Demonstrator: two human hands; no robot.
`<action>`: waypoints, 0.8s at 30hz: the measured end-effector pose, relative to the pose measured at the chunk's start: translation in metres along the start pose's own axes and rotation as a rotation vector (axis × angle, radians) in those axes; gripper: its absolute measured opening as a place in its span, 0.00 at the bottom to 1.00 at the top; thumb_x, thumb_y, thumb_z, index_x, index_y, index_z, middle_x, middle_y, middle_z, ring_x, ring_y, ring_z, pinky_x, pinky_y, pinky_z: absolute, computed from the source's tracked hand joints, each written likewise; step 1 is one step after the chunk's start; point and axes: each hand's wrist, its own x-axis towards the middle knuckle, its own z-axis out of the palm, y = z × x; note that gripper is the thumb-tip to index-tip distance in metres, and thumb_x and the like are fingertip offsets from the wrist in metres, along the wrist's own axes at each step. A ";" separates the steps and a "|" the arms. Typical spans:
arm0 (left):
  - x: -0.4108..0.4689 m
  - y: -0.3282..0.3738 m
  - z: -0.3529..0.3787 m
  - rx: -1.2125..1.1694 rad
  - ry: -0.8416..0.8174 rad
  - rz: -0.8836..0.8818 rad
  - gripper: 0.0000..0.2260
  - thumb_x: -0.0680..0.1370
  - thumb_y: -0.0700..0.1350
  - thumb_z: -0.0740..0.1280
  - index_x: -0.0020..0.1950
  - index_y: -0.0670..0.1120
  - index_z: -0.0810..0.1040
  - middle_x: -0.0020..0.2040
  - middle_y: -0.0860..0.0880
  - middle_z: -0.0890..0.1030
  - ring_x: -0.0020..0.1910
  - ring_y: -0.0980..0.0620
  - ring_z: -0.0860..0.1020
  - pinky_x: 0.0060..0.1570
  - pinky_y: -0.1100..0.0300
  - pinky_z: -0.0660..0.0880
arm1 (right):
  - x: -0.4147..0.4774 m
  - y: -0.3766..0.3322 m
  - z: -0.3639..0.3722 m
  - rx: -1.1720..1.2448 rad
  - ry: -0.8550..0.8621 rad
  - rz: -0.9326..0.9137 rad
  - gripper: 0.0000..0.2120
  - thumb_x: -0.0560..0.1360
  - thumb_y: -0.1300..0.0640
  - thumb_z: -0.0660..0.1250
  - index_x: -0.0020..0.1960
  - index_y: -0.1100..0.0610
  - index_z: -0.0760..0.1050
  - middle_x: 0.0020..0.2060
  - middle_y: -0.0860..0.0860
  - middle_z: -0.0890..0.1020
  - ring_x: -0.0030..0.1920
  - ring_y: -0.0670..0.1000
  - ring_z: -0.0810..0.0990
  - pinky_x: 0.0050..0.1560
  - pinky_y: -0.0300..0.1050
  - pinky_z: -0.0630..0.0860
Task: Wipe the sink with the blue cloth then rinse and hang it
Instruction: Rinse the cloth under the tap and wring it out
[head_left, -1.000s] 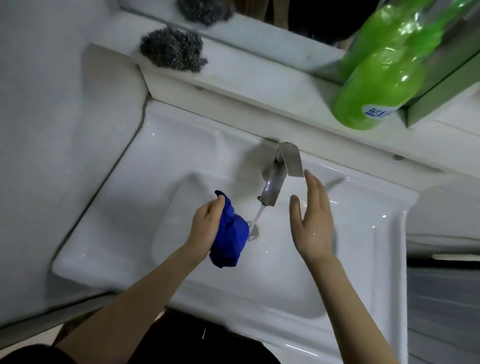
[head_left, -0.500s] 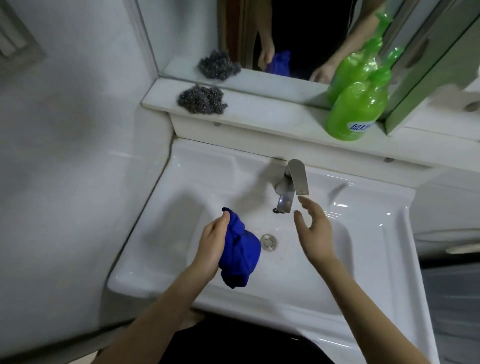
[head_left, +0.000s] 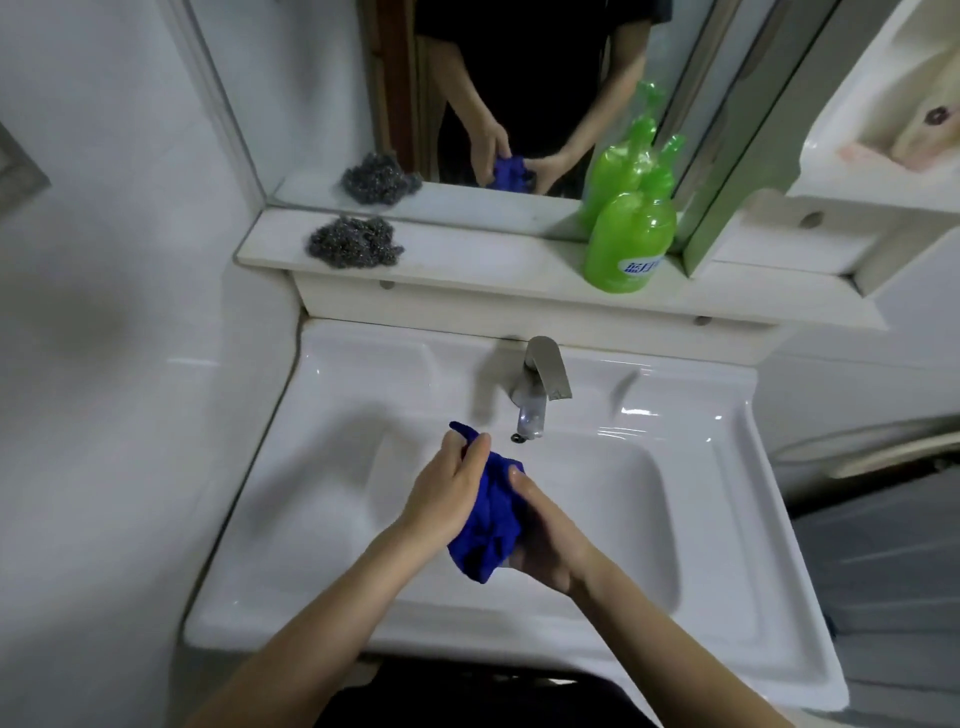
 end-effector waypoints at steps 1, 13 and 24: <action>-0.001 0.001 0.000 0.082 -0.080 0.000 0.21 0.78 0.62 0.55 0.39 0.44 0.65 0.35 0.50 0.71 0.35 0.50 0.70 0.39 0.54 0.67 | -0.003 0.000 0.001 -0.051 -0.006 0.006 0.29 0.75 0.38 0.66 0.69 0.55 0.72 0.64 0.62 0.78 0.61 0.62 0.78 0.58 0.59 0.76; 0.011 -0.004 -0.045 0.682 -0.387 0.761 0.43 0.69 0.36 0.68 0.76 0.66 0.55 0.76 0.59 0.50 0.75 0.60 0.52 0.66 0.69 0.62 | -0.019 -0.039 -0.011 -0.017 -0.148 0.163 0.33 0.55 0.53 0.80 0.56 0.64 0.76 0.44 0.58 0.83 0.40 0.54 0.82 0.42 0.46 0.80; 0.057 -0.019 -0.018 1.155 -0.177 1.080 0.29 0.59 0.33 0.75 0.58 0.48 0.75 0.42 0.49 0.78 0.36 0.46 0.74 0.30 0.57 0.74 | 0.002 -0.067 -0.004 -0.586 -0.203 0.481 0.11 0.75 0.55 0.70 0.54 0.57 0.76 0.46 0.51 0.83 0.49 0.51 0.81 0.55 0.46 0.76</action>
